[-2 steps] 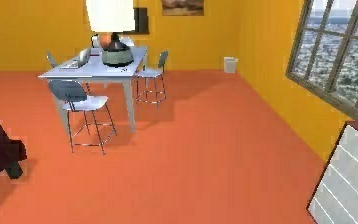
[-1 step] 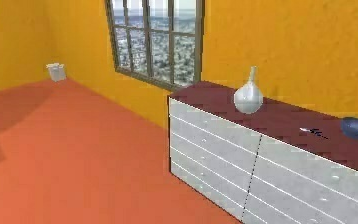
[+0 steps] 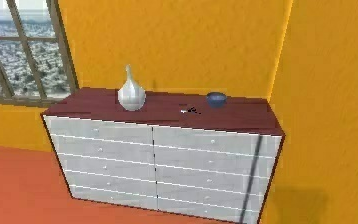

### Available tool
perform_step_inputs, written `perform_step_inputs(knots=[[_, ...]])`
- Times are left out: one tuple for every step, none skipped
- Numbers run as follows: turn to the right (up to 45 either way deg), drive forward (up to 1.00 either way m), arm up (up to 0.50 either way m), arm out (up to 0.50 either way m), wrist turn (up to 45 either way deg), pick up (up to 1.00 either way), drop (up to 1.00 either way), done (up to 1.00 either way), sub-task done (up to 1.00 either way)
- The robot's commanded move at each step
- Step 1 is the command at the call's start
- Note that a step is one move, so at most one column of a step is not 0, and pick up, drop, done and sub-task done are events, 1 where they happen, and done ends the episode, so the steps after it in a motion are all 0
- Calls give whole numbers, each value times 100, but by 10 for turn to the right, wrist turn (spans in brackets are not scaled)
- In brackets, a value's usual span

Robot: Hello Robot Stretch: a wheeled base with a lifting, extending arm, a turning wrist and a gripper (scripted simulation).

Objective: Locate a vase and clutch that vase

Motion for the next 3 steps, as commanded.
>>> perform_step_inputs(knots=[[0, 40, 0, 0, 0, 0, 0, 0, 0], [-450, 0, 0, 0, 0, 0, 0, 0, 0], [-450, 0, 0, 0, 0, 0, 0, 0, 0]])
